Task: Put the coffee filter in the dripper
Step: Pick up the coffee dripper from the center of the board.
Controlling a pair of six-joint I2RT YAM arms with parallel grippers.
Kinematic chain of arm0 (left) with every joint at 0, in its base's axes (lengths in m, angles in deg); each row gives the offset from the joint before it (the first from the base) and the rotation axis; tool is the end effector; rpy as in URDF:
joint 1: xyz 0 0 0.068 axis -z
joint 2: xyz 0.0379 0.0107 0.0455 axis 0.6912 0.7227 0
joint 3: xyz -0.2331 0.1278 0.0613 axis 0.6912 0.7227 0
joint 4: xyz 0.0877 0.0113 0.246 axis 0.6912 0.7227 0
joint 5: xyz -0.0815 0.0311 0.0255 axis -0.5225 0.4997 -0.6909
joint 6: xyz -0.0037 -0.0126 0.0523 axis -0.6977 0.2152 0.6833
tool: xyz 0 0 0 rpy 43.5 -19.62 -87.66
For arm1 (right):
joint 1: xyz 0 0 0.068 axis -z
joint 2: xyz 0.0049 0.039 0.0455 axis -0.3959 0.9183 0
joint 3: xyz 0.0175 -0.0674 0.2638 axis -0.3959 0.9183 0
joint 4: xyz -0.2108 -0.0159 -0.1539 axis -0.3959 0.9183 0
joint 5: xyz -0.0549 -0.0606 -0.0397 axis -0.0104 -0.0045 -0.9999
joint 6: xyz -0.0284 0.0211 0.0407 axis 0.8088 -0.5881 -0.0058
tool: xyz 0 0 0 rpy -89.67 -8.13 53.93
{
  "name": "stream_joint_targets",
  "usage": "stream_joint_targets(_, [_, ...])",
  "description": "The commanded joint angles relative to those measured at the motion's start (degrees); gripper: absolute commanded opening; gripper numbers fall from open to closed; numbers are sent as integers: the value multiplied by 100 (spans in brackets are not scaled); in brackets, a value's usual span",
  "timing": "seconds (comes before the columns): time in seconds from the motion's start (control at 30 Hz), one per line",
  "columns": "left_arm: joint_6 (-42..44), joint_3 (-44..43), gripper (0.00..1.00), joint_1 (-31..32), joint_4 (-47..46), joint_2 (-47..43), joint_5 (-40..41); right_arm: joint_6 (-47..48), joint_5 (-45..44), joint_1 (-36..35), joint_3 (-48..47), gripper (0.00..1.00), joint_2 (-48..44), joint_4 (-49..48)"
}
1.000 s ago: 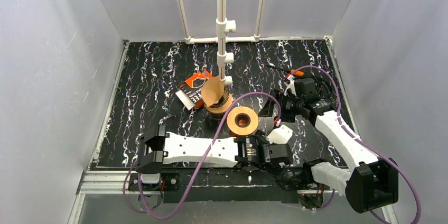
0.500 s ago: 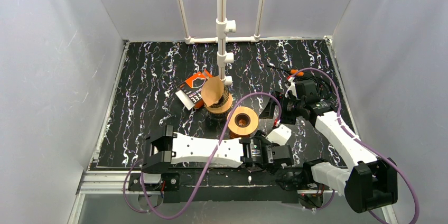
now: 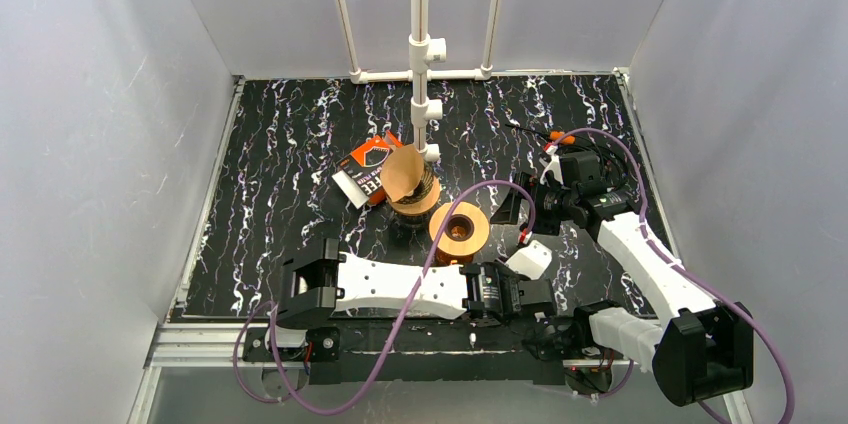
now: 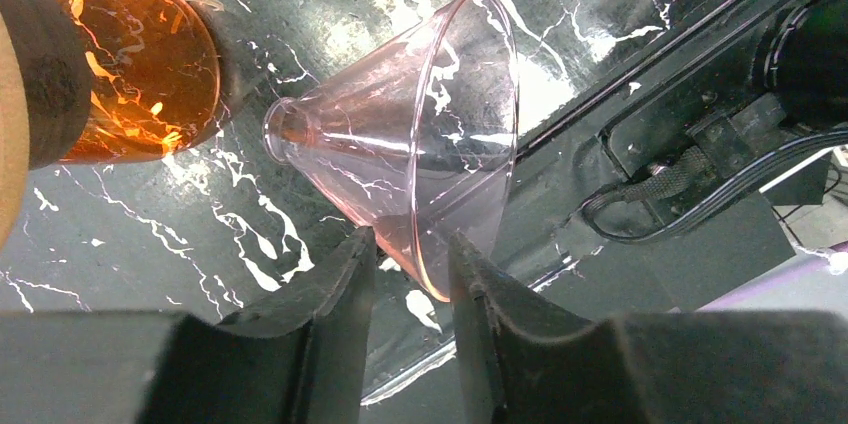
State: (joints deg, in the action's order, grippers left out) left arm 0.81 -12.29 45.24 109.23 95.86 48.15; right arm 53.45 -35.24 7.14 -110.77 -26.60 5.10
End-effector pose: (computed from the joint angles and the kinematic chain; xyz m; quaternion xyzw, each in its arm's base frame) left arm 0.0248 -0.4115 0.2448 0.3032 0.8849 -0.1369 0.3261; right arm 0.2018 0.0737 0.2429 0.0192 0.9170 0.3112 0.2489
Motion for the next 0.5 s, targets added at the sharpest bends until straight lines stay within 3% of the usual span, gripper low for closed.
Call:
stream_joint_targets(0.0, [-82,110,28,12,77,-25,134,48,103,19,-167,98,-110,-111])
stream_joint_targets(0.23, [-101,238,6,8,83,-180,295,43,123,19,-303,98,-98,-108])
stream_joint_targets(0.47, [-147,316,0,10,112,-462,351,96,34,19,-424,98,-114,22])
